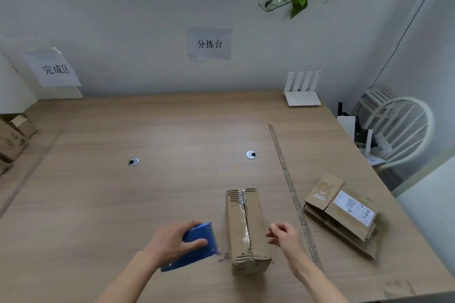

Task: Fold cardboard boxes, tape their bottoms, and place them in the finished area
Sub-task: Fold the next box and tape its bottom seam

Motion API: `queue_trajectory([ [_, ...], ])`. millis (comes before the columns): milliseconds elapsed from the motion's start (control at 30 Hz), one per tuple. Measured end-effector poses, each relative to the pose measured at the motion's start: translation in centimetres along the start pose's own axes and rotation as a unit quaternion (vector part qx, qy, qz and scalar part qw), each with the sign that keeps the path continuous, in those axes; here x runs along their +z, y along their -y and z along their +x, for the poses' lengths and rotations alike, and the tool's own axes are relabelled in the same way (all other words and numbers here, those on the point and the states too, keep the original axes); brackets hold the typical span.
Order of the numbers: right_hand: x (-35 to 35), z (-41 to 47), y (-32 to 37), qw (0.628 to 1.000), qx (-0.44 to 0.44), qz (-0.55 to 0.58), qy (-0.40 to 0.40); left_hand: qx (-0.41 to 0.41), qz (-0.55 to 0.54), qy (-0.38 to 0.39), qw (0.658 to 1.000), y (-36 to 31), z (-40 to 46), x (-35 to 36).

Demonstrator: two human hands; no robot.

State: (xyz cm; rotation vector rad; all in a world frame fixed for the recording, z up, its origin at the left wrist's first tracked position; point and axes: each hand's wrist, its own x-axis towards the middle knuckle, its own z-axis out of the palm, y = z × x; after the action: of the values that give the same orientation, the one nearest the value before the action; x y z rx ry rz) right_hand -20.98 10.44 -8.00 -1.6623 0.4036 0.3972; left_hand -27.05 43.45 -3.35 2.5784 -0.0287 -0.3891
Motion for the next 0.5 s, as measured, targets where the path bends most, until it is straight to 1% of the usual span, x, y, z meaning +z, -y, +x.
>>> queue_trajectory([
  [67, -2.3, -0.3, -2.0, 0.999, 0.037, -0.02, 0.0, -0.023, 0.001, 0.014, 1.0, 1.1, -0.5, 0.4],
  [133, -3.0, -0.6, -4.0, 0.997, 0.066, -0.029, -0.011, -0.026, 0.005, 0.035, 0.999, 1.0, -0.4, 1.4],
  [333, -4.0, -0.7, -6.4, 0.993, 0.099, -0.003, -0.072, -0.025, 0.027, 0.067, 0.997, -0.7, 1.0, 3.4],
  [500, -3.6, -0.4, -6.9, 0.989, 0.111, -0.033, -0.087, -0.029, 0.062, 0.075, 0.995, -0.6, 1.6, 4.3],
])
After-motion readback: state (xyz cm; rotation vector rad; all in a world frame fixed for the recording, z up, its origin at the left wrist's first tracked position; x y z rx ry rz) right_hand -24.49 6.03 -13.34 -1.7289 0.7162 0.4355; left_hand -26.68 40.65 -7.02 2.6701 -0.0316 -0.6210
